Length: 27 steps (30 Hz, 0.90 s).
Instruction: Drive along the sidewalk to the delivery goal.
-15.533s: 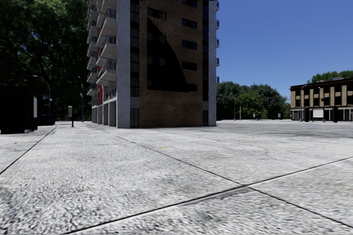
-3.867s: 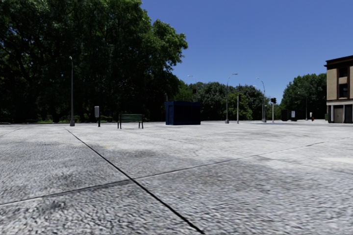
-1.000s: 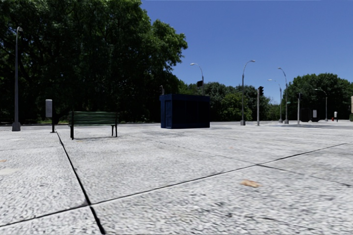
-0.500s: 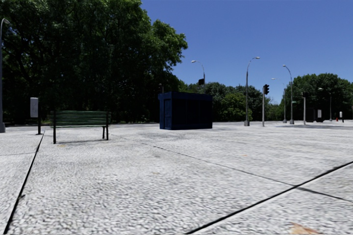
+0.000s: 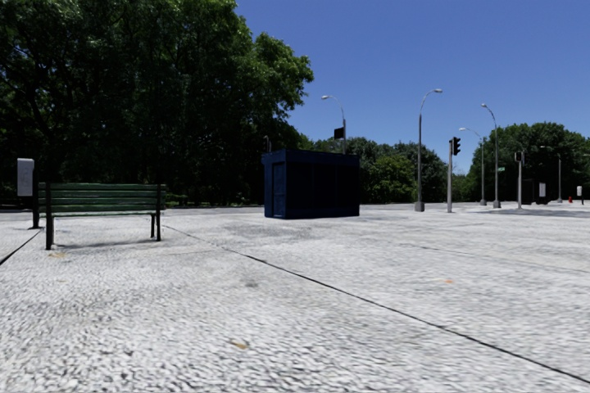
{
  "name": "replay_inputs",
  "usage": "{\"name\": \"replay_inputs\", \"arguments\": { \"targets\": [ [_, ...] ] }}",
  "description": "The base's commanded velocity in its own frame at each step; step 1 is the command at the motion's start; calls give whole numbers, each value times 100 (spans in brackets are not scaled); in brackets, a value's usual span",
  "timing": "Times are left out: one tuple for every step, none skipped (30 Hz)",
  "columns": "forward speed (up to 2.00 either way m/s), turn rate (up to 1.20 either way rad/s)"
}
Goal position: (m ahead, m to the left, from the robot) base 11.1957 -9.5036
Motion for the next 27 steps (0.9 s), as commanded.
{"name": "replay_inputs", "arguments": {
  "targets": [
    [200, 0],
    [200, 0],
    [200, 0],
    [200, 0],
    [200, 0],
    [200, 0],
    [200, 0],
    [200, 0],
    [200, 0],
    [200, 0],
    [200, 0],
    [200, 0],
    [200, 0],
    [200, 0],
    [200, 0],
    [200, 0],
    [200, 0],
    [200, 0],
    [200, 0],
    [200, 0],
    [200, 0],
    [200, 0],
    [200, 0],
    [200, 0],
    [200, 0],
    [200, 0],
    [200, 0]
  ]
}}
